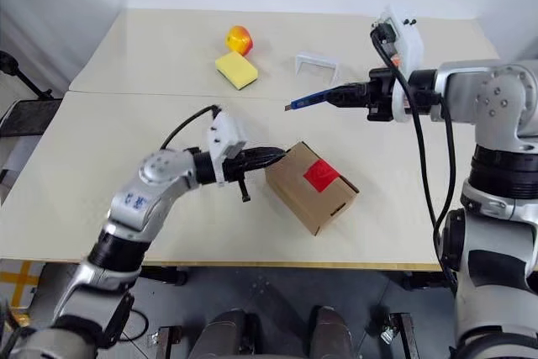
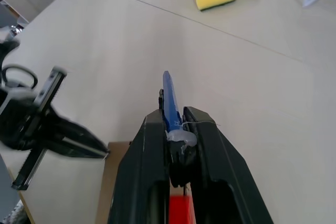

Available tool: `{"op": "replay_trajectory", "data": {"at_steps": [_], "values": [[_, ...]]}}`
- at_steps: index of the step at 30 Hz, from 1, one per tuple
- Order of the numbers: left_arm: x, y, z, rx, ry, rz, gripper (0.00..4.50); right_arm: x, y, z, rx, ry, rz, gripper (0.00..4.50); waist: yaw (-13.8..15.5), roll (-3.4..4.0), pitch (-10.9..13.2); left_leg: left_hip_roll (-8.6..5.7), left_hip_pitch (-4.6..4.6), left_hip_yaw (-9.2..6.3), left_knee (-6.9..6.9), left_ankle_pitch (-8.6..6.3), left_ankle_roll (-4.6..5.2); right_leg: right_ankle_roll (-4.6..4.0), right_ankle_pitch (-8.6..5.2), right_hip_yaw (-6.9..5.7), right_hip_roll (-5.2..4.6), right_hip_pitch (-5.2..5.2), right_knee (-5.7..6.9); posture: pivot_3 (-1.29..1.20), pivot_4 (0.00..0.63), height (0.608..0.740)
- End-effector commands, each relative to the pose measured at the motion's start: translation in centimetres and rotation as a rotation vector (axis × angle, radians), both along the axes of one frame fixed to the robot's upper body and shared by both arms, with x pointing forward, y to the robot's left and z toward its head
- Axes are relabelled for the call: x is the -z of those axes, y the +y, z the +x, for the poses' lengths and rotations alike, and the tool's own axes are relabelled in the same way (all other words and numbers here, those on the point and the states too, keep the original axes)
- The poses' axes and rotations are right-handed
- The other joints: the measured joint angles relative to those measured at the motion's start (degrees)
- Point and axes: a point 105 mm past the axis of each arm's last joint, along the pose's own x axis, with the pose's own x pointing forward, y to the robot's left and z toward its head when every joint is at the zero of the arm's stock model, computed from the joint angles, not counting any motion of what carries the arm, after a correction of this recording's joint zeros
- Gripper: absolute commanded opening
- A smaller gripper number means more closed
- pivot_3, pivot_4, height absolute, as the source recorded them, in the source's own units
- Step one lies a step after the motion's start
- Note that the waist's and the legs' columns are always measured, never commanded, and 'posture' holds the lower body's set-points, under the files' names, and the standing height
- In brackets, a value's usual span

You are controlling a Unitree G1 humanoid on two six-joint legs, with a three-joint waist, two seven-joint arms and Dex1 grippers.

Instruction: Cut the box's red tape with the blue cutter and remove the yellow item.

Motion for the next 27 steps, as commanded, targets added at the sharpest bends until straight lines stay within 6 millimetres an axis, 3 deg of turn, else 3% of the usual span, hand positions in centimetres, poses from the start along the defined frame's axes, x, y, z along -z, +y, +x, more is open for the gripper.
{"op": "replay_trajectory", "data": {"at_steps": [1,5,10,27], "values": [[0.4,-1.1,0.4,0.06,0.02,0.1,0.0,-0.5,-0.9,-1.1,0.038,-0.053,-0.02,0.15,0.0,0.0,0.0,0.0,0.0,-0.01,-0.02,0.0,0.0,0.0,0.0,-0.02,0.0,0.0,0.01,0.0,0.15,0.74],[1.1,-1.6,1.3,0.048,0.083,0.194,0.0,0.6,-1.3,-1.3,0.072,-0.042,-0.065,0.15,-0.1,0.0,0.0,-0.01,-0.04,0.18,-0.02,0.0,0.0,0.0,0.0,-0.05,0.01,-0.01,0.01,0.0,0.15,0.74],[2.4,-2.6,1.0,0.111,0.175,0.27,0.0,2.5,-1.6,-1.7,0.091,-0.013,-0.135,0.15,0.1,0.0,0.0,-0.02,-0.11,0.23,0.03,0.0,0.0,0.0,0.0,-0.06,0.01,-0.04,0.02,0.0,0.15,0.74],[2.5,-2.5,1.0,0.112,0.23,0.289,0.0,3.6,-1.9,-2.7,0.078,0.009,-0.202,0.15,0.1,0.0,0.0,-0.01,-0.1,0.22,0.07,0.01,0.01,0.0,0.0,-0.02,0.01,-0.04,0.02,0.0,0.15,0.74]]}}
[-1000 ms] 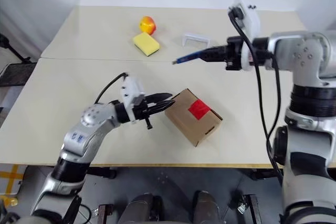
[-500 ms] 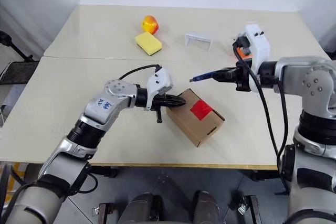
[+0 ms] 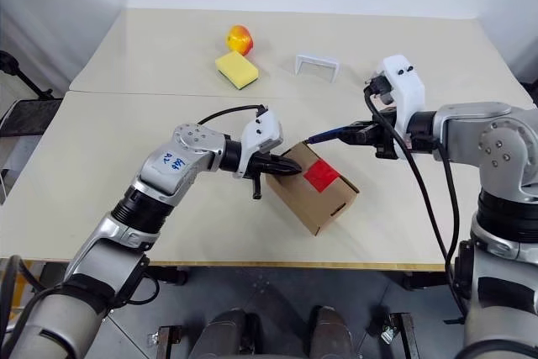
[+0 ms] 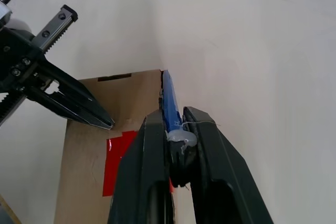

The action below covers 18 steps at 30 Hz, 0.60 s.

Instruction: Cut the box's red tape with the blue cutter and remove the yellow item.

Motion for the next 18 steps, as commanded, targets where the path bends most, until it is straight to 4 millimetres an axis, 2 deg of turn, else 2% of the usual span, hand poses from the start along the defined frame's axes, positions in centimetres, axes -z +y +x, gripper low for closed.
{"op": "replay_trajectory", "data": {"at_steps": [1,4,8,13,18], "values": [[0.6,0.1,0.1,-0.014,0.025,0.022,0.0,-0.3,-0.3,-0.9,-0.014,-0.025,-0.052,0.15,0.0,0.0,0.0,0.0,0.0,-0.01,0.0,0.0,0.0,0.0,0.0,0.0,0.0,0.0,0.0,0.0,0.15,0.74],[0.6,0.1,0.2,-0.017,0.028,0.023,0.0,-0.3,-0.4,-1.0,-0.015,-0.023,-0.062,0.15,0.0,0.0,0.0,0.0,0.0,-0.04,0.01,0.0,0.0,0.0,0.0,0.01,0.0,0.01,0.0,0.0,0.15,0.74],[0.5,0.0,0.4,-0.025,0.026,0.017,0.0,-2.0,-0.3,-0.5,0.001,-0.076,-0.024,0.15,0.0,0.0,0.0,0.0,0.0,-0.05,0.04,0.01,0.02,0.0,0.0,0.03,0.0,0.0,-0.01,0.0,0.15,0.74],[0.5,0.0,0.3,-0.022,0.03,0.015,0.0,-3.0,0.4,-0.8,-0.038,-0.103,0.015,0.15,0.2,0.0,0.0,0.0,0.0,-0.08,0.08,0.01,0.02,0.0,0.0,0.04,0.0,0.03,0.0,0.0,0.15,0.74],[0.5,-0.1,0.2,-0.019,0.035,0.013,0.0,-1.6,0.3,-0.7,-0.036,-0.067,-0.022,0.15,0.2,0.0,0.0,0.0,0.01,-0.1,0.08,0.01,0.02,0.0,0.0,0.04,0.0,0.03,0.01,0.0,0.15,0.74]]}}
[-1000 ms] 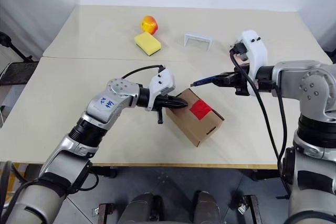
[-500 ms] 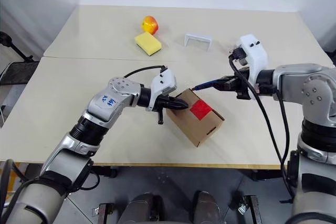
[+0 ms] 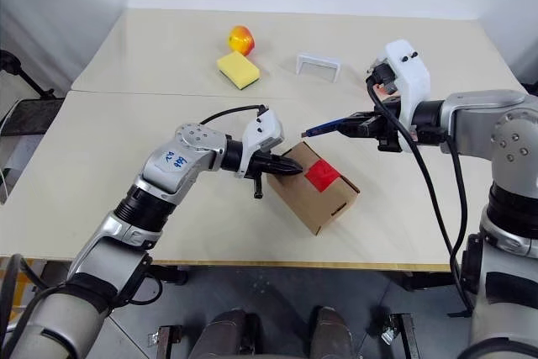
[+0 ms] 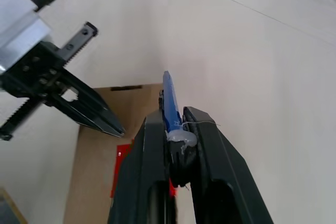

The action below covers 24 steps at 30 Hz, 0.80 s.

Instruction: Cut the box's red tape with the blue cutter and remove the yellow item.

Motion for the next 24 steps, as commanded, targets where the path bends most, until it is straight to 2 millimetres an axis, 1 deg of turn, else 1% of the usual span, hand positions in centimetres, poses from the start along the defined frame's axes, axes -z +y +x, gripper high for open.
{"op": "replay_trajectory", "data": {"at_steps": [1,3,10,20,24], "values": [[0.4,0.0,0.0,-0.007,0.012,0.022,0.0,0.1,-0.5,-0.3,0.008,-0.016,-0.019,0.15,0.0,0.0,0.0,0.0,0.0,0.0,0.0,0.0,0.0,0.0,0.0,-0.01,0.0,0.0,0.0,0.0,0.15,0.74],[0.5,0.0,0.0,-0.007,0.012,0.022,0.0,0.7,-0.7,-0.1,0.015,-0.006,-0.034,0.15,0.1,0.0,0.0,0.0,0.0,0.03,0.0,0.0,0.0,0.0,0.0,0.0,0.0,0.0,0.0,0.0,0.15,0.74],[0.5,0.0,-0.1,-0.007,0.017,0.022,0.0,1.7,-1.2,0.0,0.023,0.012,-0.073,0.15,0.2,0.0,0.0,0.0,0.01,0.03,0.01,0.0,0.0,0.0,0.0,0.0,0.0,0.0,0.01,0.0,0.15,0.74],[0.6,-0.1,-0.2,-0.006,0.027,0.021,0.0,2.1,-2.2,-0.5,0.039,0.026,-0.115,0.15,1.2,-0.01,0.0,-0.01,-0.01,0.05,0.13,0.0,0.0,0.0,0.0,0.0,0.0,0.07,0.01,0.0,0.15,0.74],[0.7,-0.1,-0.2,-0.001,0.03,0.024,0.0,2.0,-2.8,-0.1,0.069,0.018,-0.112,0.15,1.2,-0.01,0.0,-0.02,-0.01,0.04,0.16,0.0,0.01,0.0,0.0,0.0,-0.01,0.11,0.0,0.0,0.15,0.74]]}}
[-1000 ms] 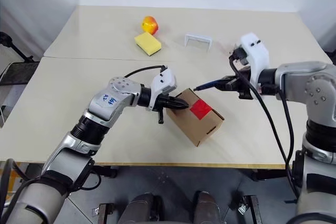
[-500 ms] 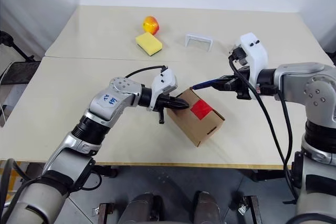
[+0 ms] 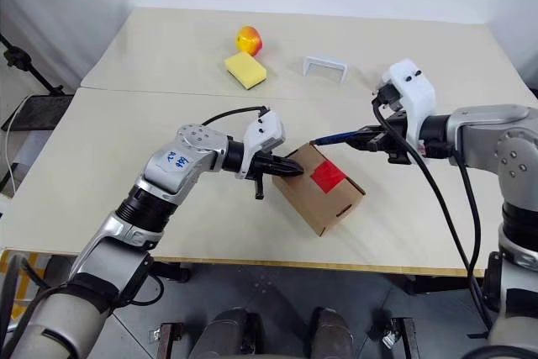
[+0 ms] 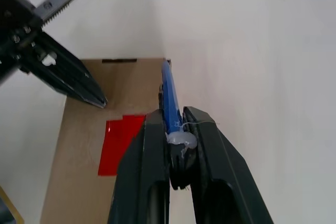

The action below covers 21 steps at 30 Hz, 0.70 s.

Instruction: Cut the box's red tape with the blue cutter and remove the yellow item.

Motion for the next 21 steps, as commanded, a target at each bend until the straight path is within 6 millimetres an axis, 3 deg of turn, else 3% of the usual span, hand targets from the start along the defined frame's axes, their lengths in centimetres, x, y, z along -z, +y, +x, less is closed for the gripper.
{"op": "replay_trajectory", "data": {"at_steps": [1,11,21], "values": [[0.6,0.1,-0.1,-0.003,0.011,0.026,0.0,0.0,-1.1,0.2,0.056,-0.003,-0.027,0.15,0.0,0.0,0.0,0.0,0.0,0.0,0.0,0.0,0.0,0.0,0.0,0.0,0.0,0.0,0.0,0.0,0.15,0.74],[0.7,0.1,-0.1,0.0,0.012,0.029,0.0,-2.7,0.7,-0.2,-0.016,-0.069,0.066,0.15,-0.1,0.0,0.0,0.01,0.0,-0.02,0.01,0.0,0.01,0.0,0.0,-0.01,0.0,-0.01,0.0,0.0,0.15,0.74],[0.8,0.1,-0.1,0.0,0.014,0.032,0.0,-0.5,0.2,-0.4,0.005,-0.012,0.013,0.15,-0.1,0.01,0.0,0.0,-0.01,0.0,0.01,0.0,0.01,0.0,0.0,0.0,0.0,-0.02,0.0,0.0,0.15,0.74]]}}
